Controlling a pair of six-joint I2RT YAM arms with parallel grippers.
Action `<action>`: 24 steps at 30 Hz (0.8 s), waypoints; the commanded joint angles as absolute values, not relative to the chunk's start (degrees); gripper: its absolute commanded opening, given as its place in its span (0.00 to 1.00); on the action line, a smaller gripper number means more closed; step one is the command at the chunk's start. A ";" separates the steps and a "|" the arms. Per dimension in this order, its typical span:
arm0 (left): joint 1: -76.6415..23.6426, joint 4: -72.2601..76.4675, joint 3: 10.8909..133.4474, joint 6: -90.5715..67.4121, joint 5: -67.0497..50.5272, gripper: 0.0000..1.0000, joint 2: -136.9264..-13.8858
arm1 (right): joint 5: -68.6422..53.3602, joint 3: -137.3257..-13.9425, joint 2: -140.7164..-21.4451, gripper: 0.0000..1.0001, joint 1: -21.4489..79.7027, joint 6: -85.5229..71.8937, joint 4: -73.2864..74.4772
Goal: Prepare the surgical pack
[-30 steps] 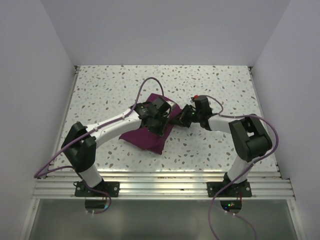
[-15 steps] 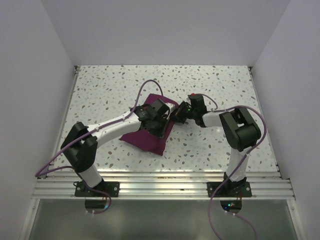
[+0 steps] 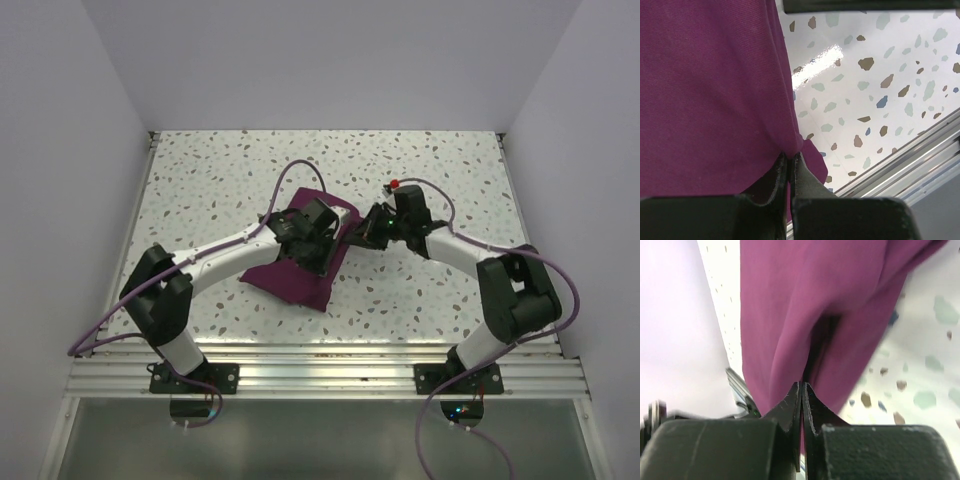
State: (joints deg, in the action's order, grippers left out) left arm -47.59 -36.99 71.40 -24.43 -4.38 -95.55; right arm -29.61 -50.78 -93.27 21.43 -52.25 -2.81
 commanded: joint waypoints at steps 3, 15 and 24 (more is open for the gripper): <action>-47.81 -37.70 73.21 -24.52 -6.86 0.00 -92.64 | -32.42 -46.41 -89.65 0.00 22.67 -45.09 1.67; -47.81 -38.76 73.48 -23.64 -6.50 0.00 -93.08 | -33.84 -40.61 -90.88 0.00 33.39 -51.85 -13.17; -47.81 -37.18 73.39 -24.43 -8.61 0.00 -94.04 | -34.45 -42.62 -98.08 0.00 36.65 -60.55 -25.04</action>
State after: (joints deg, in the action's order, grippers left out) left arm -47.57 -38.54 71.53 -24.34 -4.49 -95.33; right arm -33.52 -40.80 -95.48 35.11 -56.05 -16.08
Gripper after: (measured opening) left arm 0.019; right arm 0.010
